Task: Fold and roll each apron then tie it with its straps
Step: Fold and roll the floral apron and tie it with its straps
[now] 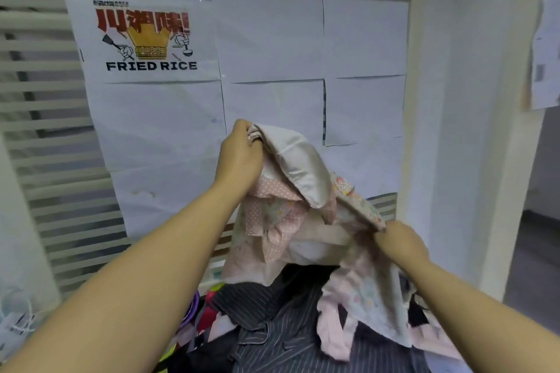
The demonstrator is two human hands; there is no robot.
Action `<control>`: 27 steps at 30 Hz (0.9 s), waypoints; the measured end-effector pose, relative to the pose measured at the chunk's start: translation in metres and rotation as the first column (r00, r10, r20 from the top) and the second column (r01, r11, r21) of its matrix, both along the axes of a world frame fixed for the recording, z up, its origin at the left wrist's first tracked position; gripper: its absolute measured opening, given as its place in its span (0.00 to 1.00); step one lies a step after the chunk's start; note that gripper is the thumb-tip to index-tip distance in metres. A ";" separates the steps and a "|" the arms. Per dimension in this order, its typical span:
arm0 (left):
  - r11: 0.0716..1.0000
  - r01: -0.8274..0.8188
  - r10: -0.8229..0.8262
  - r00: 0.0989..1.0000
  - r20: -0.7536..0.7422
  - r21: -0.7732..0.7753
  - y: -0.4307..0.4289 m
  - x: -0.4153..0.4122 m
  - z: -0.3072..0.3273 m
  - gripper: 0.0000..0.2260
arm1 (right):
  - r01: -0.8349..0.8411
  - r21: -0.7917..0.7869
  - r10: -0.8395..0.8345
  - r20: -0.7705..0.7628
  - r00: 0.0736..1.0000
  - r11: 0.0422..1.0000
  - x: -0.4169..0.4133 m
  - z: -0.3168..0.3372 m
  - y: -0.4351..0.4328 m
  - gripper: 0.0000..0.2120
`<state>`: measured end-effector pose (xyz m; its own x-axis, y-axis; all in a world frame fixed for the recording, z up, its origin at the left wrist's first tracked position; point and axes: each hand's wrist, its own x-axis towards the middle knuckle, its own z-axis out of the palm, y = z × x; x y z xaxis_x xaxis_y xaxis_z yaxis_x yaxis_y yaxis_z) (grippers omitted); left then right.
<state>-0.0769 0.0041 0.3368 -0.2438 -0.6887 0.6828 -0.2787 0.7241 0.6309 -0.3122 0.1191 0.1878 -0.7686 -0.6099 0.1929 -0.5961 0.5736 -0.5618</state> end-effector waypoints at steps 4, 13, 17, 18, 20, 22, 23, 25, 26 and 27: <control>0.998 -0.061 0.062 0.994 -0.085 0.011 0.002 0.008 0.012 0.05 | -0.030 -0.391 0.113 0.192 0.975 0.920 -0.030 0.064 -0.022 0.07; 0.959 -0.282 0.276 0.954 0.113 0.032 -0.051 0.078 0.018 0.11 | -0.381 -0.575 0.035 -0.521 0.853 0.724 0.013 0.197 -0.014 0.19; 0.898 -0.351 0.157 0.819 0.552 0.266 -0.069 0.108 -0.005 0.20 | -0.433 -0.424 0.070 -0.645 0.761 0.795 0.039 0.212 -0.019 0.13; 0.880 -0.378 0.106 0.748 0.656 0.288 -0.068 0.112 -0.011 0.25 | -0.426 -0.362 0.103 -0.651 0.752 0.829 0.044 0.211 -0.023 0.10; 0.888 -0.396 0.033 0.564 0.825 0.235 -0.063 0.116 -0.019 0.34 | -0.394 -0.212 0.164 -0.664 0.729 0.894 0.050 0.205 -0.034 0.06; 0.909 -0.351 -0.011 0.517 0.856 0.224 -0.057 0.110 -0.028 0.36 | -0.378 -0.070 0.247 -0.645 0.723 0.923 0.057 0.191 -0.047 0.05; 0.917 -0.315 -0.032 0.554 0.832 0.246 -0.052 0.103 -0.030 0.36 | -0.379 -0.005 0.294 -0.623 0.725 0.925 0.061 0.183 -0.052 0.05; 0.940 -0.208 -0.051 0.698 0.715 0.270 -0.032 0.085 -0.036 0.31 | -0.399 0.102 0.385 -0.555 0.737 0.911 0.071 0.160 -0.063 0.03; 0.954 -0.129 -0.070 0.783 0.618 0.271 -0.020 0.073 -0.041 0.30 | -0.416 0.135 0.422 -0.523 0.741 0.899 0.076 0.150 -0.066 0.02; 0.960 -0.054 -0.106 0.839 0.533 0.275 -0.009 0.062 -0.049 0.32 | -0.434 0.165 0.455 -0.494 0.741 0.886 0.081 0.139 -0.071 0.01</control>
